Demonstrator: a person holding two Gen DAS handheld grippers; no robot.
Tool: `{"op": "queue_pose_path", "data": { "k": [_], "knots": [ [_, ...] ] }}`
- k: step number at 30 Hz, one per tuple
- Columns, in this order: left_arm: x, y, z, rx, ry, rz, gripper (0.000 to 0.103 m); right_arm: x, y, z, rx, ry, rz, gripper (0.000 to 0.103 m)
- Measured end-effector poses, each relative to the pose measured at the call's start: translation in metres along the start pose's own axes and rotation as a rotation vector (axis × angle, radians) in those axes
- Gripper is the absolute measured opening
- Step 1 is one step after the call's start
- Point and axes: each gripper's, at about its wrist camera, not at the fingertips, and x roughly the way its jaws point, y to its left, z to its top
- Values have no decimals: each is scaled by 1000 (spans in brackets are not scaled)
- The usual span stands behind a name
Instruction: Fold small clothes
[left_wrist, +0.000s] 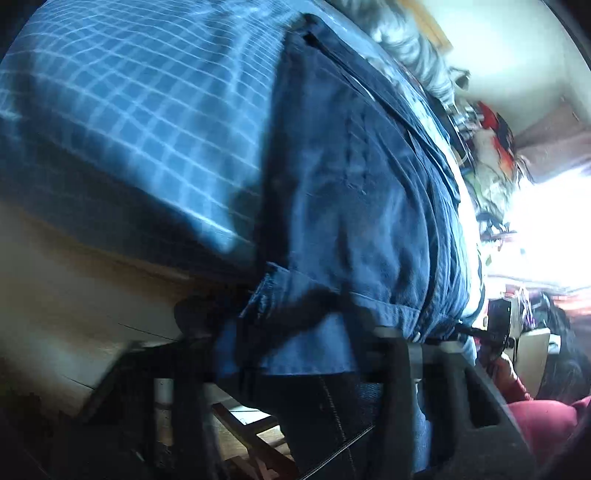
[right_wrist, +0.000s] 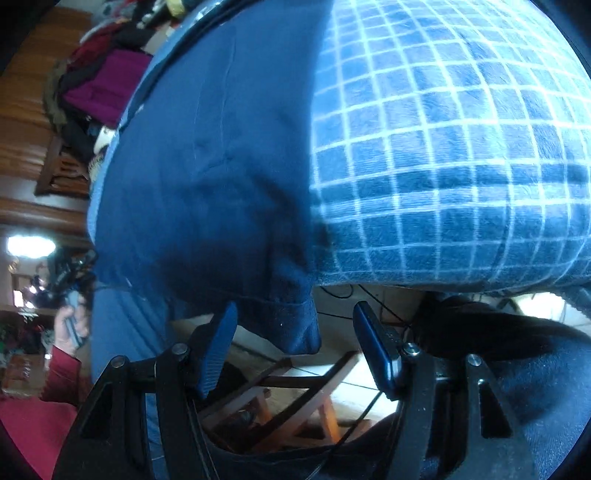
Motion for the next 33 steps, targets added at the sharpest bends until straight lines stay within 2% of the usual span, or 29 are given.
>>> {"op": "queue_pose_path", "data": {
  "k": [4, 8, 12, 13, 14, 16, 19, 24, 28, 33],
  "knots": [
    [2, -2, 3, 3, 7, -5, 34, 3, 4, -1, -1, -2, -5, 70],
    [4, 3, 2, -21, 7, -15, 43, 5, 10, 2, 11, -13, 29, 70],
    [10, 3, 0, -14, 23, -35, 40, 10, 13, 2, -2, -8, 33, 69],
    [10, -2, -1, 4, 28, -35, 27, 12, 16, 1, -9, 3, 39, 48],
    [7, -5, -1, 7, 27, -55, 7, 12, 20, 0, -22, 12, 36, 38],
    [-11, -13, 2, -9, -28, -113, 7, 1, 30, -3, -57, 3, 22, 24],
    [-43, -22, 10, -38, -122, -231, 7, -45, 48, -9, -62, -83, 144, 13],
    [-84, -46, 43, -43, -264, -386, 7, -120, 73, 6, -56, -276, 284, 12],
    [-105, -64, 76, -22, -352, -445, 7, -158, 84, 38, -51, -395, 350, 12],
    [-104, -89, 121, -9, -408, -461, 9, -181, 82, 100, -36, -488, 352, 12]
  ]
}}
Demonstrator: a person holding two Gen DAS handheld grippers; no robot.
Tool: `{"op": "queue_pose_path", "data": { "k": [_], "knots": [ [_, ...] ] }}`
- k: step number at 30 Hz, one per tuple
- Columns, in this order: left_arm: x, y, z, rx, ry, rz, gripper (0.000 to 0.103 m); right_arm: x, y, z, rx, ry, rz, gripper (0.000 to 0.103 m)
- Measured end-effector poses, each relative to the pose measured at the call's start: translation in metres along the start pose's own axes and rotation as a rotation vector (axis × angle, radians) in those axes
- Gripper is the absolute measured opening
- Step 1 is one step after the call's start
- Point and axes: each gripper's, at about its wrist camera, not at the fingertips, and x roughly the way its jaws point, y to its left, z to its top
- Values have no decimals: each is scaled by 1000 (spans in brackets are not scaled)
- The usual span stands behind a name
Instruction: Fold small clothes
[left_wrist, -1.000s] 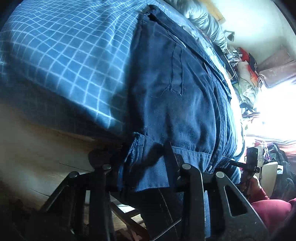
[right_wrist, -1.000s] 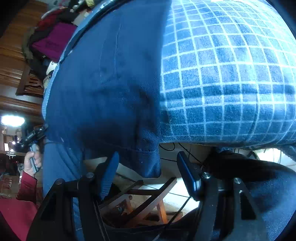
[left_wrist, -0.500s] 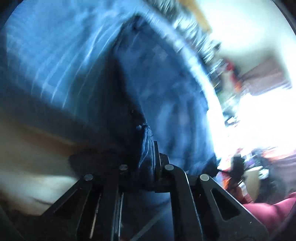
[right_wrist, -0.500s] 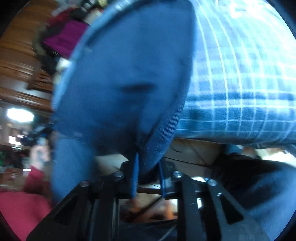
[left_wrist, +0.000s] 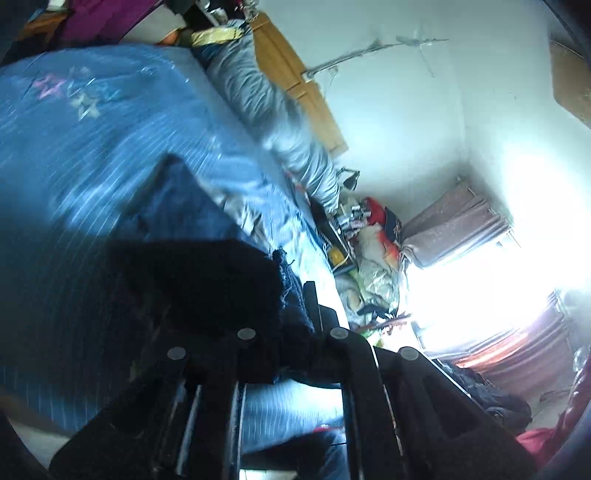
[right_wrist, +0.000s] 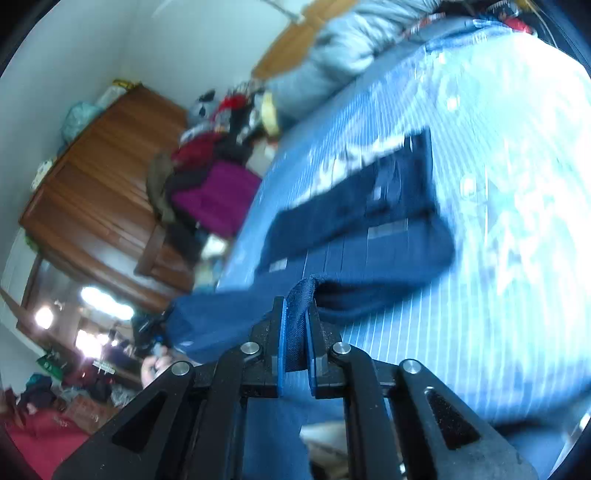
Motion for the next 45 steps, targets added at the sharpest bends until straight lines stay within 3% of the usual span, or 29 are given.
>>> {"op": "queue_pose_path", "data": {
  "k": [4, 10, 16, 19, 20, 21, 22, 24, 25, 26, 28, 32, 35, 40, 41, 43, 45],
  "knots": [
    [38, 5, 37, 14, -7, 39, 10, 28, -3, 69, -35, -34, -4, 12],
    [112, 29, 101, 43, 30, 112, 11, 91, -25, 166, -66, -8, -52, 12],
    [188, 72, 143, 48, 70, 190, 13, 159, -91, 236, -33, 40, -107, 12],
    [240, 127, 143, 0, 154, 349, 33, 202, -129, 252, -29, 114, -136, 18],
    [252, 144, 140, -21, 186, 425, 33, 218, -143, 257, -20, 135, -162, 26],
    [256, 153, 137, -38, 199, 438, 33, 226, -153, 261, -19, 133, -205, 34],
    [252, 153, 137, -45, 178, 418, 34, 231, -161, 263, -15, 122, -243, 36],
    [235, 141, 138, -30, 131, 369, 42, 227, -171, 265, 24, 79, -219, 46],
    [225, 134, 138, -14, 104, 355, 52, 222, -170, 263, 17, 54, -203, 57],
    [218, 131, 141, -3, 85, 357, 66, 220, -168, 261, -4, 42, -206, 61],
    [202, 123, 143, 17, 46, 376, 80, 223, -166, 253, -48, 57, -254, 66],
    [175, 122, 135, 12, 37, 415, 81, 240, -172, 234, -32, 112, -300, 66],
    [185, 114, 130, 56, 71, 431, 81, 244, -171, 225, -31, 108, -324, 66],
    [201, 124, 84, 143, 218, 534, 80, 236, -161, 199, -34, 80, -319, 66],
    [199, 131, 74, 154, 237, 558, 74, 234, -160, 193, -29, 76, -322, 66],
    [189, 132, 67, 204, 201, 557, 66, 228, -156, 178, -18, 78, -319, 66],
    [174, 132, 71, 157, 183, 548, 64, 220, -148, 164, -25, 76, -329, 66]
  ]
}}
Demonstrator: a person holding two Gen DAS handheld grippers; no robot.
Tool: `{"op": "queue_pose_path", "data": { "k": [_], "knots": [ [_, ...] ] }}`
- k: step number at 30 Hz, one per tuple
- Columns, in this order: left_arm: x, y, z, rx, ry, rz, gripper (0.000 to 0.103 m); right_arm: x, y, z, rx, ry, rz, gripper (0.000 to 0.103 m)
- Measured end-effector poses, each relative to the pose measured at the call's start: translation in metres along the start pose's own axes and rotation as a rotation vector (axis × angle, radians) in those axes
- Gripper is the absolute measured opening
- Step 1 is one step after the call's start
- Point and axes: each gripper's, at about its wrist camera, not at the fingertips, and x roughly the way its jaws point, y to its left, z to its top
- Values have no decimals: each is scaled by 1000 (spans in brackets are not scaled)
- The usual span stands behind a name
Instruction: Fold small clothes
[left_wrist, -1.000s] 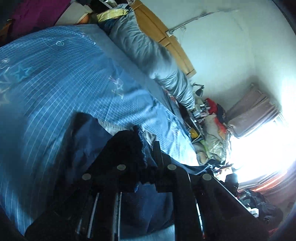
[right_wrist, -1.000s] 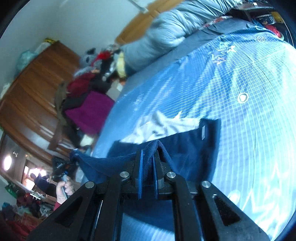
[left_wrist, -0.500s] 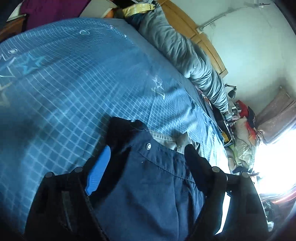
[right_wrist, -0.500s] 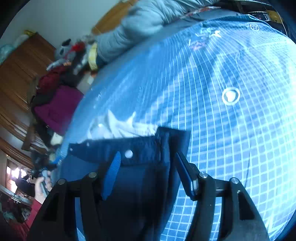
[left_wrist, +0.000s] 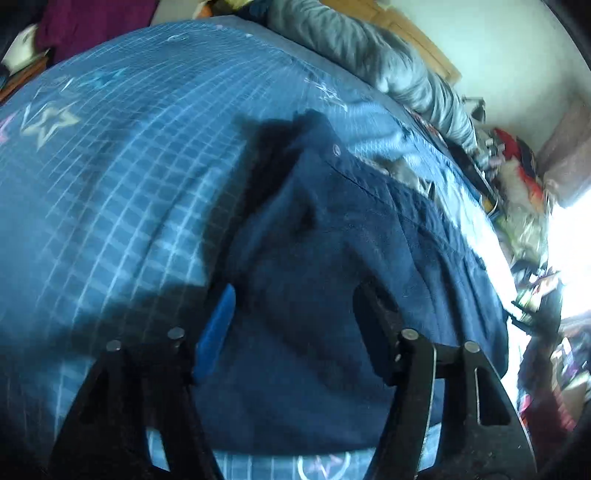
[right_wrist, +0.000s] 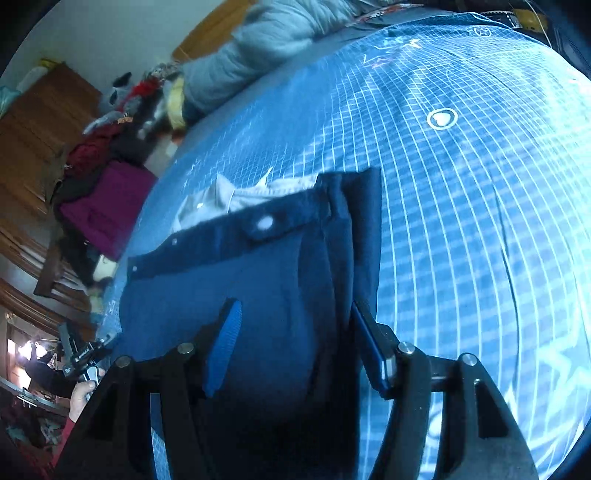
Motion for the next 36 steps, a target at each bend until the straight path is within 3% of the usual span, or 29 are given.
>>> {"op": "queue_pose_path", "data": {
  "k": [3, 5, 6, 9, 10, 12, 15, 17, 20, 28, 30, 31, 33, 34, 35, 36],
  "knots": [
    [-33, 19, -2, -57, -82, 108, 76, -19, 10, -24, -12, -9, -13, 66],
    [-48, 45, -12, -149, -104, 179, 75, -32, 15, -40, -18, -16, -34, 67],
    [-60, 60, -21, -207, -111, 180, 75, -38, 17, -48, -13, -22, -39, 67],
    [-84, 56, -51, -214, -153, 91, 75, -58, 22, -73, 15, -51, -36, 67],
    [-85, 46, -61, -196, -144, 29, 75, -61, 24, -79, 18, -53, -36, 67],
    [-79, 28, -79, -177, -106, -95, 75, -69, 30, -92, 14, -57, -45, 69],
    [-54, 25, -94, -255, -69, -214, 76, -71, 36, -105, 26, -36, -26, 70],
    [-42, 37, -96, -317, -104, -198, 75, -70, 43, -107, 26, -28, -21, 70],
    [-37, 49, -89, -391, -218, -211, 75, -70, 57, -108, 8, -24, -6, 70],
    [-13, 51, -53, -392, -314, -211, 75, -65, 103, -101, -74, -28, 40, 70],
    [-7, 50, -46, -399, -317, -218, 70, -59, 117, -98, -103, -21, 48, 70],
    [-8, 48, -46, -407, -317, -221, 62, -56, 125, -96, -112, -14, 61, 70],
    [-4, 51, -46, -434, -309, -207, 39, -48, 142, -92, -127, 0, 96, 70],
    [-4, 52, -49, -447, -303, -206, 8, -42, 152, -87, -136, 10, 119, 70],
    [-5, 49, -49, -439, -304, -206, 2, -35, 164, -80, -146, 22, 145, 70],
    [-12, 37, -48, -378, -324, -159, 2, -26, 176, -73, -159, 35, 172, 70]
  ]
}}
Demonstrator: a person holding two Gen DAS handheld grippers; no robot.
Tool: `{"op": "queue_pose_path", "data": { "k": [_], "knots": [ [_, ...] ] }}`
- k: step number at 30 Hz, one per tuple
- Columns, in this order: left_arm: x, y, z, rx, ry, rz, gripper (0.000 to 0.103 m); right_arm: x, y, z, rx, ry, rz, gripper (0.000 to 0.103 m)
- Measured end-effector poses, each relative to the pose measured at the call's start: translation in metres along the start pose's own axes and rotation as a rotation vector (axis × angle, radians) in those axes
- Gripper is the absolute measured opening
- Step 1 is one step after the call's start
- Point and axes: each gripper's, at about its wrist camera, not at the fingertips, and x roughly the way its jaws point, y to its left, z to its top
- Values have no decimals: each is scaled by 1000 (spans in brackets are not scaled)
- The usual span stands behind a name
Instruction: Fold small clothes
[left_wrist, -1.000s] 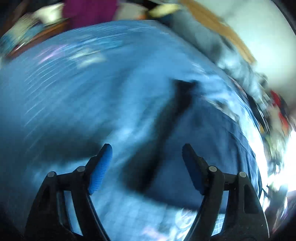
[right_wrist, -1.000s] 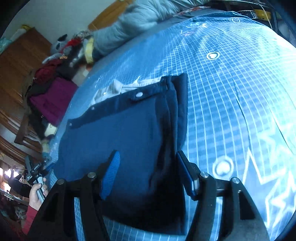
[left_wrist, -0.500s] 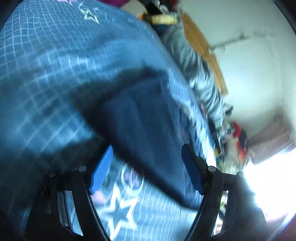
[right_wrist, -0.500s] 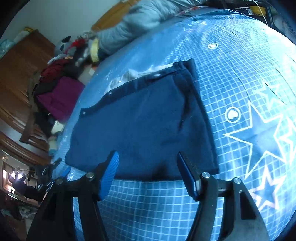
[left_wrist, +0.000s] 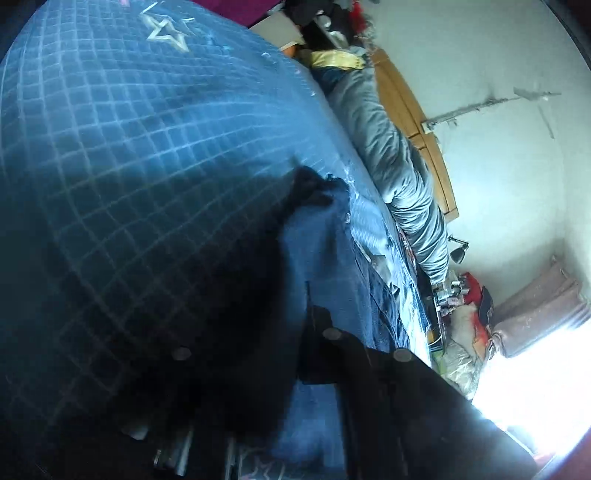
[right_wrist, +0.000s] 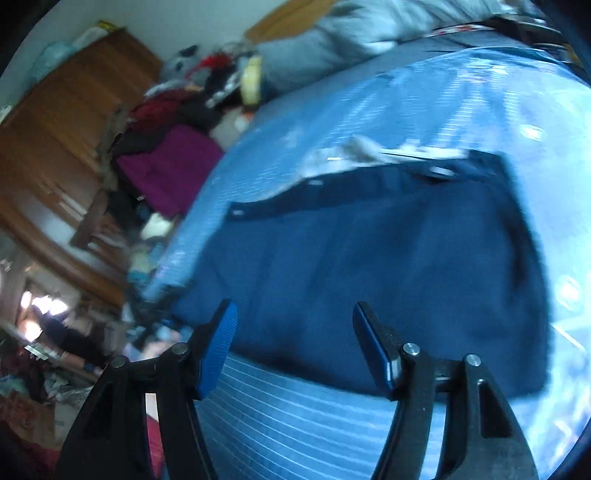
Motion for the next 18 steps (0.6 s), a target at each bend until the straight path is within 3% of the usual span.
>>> {"op": "queue_pose_path", "data": {
  "k": [3, 7, 10, 13, 18],
  "knots": [
    [-2, -57, -12, 257, -16, 33, 2, 39, 34, 38, -60, 26, 59, 78],
    [3, -109, -36, 476, -2, 32, 8, 121, 81, 101, -129, 97, 180, 83],
    [5, -122, -42, 529, 5, 31, 8, 196, 103, 130, -148, 227, 220, 84],
    [9, -129, -44, 563, 11, 49, 8, 256, 111, 137, -168, 361, 165, 84],
    [14, -139, -55, 639, 38, 64, 10, 298, 105, 141, -158, 391, 168, 84]
  ]
}}
